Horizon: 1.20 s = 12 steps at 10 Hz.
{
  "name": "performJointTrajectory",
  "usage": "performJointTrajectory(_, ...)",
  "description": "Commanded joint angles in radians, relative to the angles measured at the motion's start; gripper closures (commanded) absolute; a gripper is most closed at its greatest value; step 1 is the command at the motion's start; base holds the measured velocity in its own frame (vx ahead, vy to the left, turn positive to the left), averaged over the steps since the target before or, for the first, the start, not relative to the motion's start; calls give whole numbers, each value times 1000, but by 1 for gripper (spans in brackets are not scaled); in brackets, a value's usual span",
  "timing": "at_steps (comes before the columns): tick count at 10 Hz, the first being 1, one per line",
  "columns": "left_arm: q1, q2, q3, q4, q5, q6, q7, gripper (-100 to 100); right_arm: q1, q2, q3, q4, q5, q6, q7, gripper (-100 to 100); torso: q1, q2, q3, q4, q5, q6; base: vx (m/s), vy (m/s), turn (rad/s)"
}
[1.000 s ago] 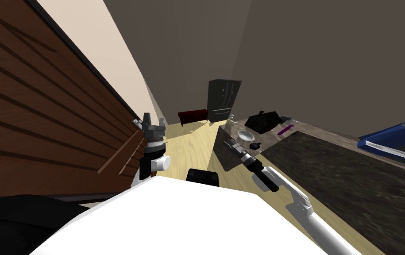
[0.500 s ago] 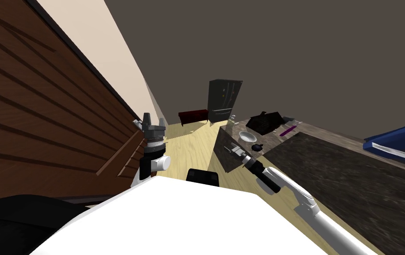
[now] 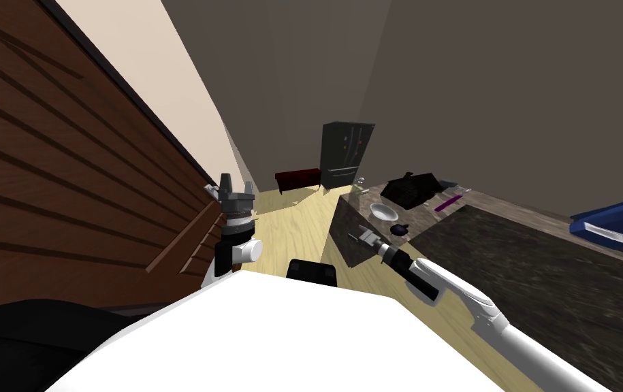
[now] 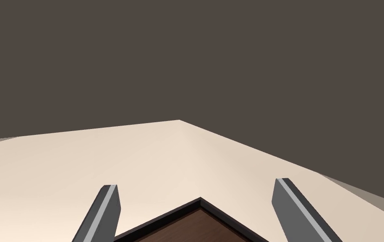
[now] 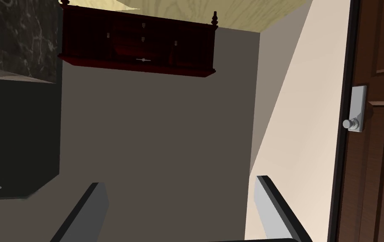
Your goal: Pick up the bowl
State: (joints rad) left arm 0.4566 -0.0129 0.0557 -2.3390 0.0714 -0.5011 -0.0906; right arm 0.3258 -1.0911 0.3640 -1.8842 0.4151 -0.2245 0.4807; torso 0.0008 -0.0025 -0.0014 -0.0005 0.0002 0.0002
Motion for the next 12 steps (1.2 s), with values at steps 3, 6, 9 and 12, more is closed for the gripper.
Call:
performJointTrajectory(3,0,0,0,0,0,0,0,0,-14,-111,42,29,29,24,30,-100,0,0,0,0,0,0,36,17,13)
performJointTrajectory(6,0,0,0,0,0,0,0,0,-27,-201,93,67,68,48,71,-100,0,0,0,0,0,0,40,21,15)
performJointTrajectory(9,0,0,0,0,0,0,0,0,-33,-285,117,85,85,60,90,-100,0,0,0,0,0,0,40,17,12)
performJointTrajectory(12,0,0,0,0,0,0,0,0,-44,-371,163,119,118,82,127,-100,-1,0,0,0,0,0,51,6,13)
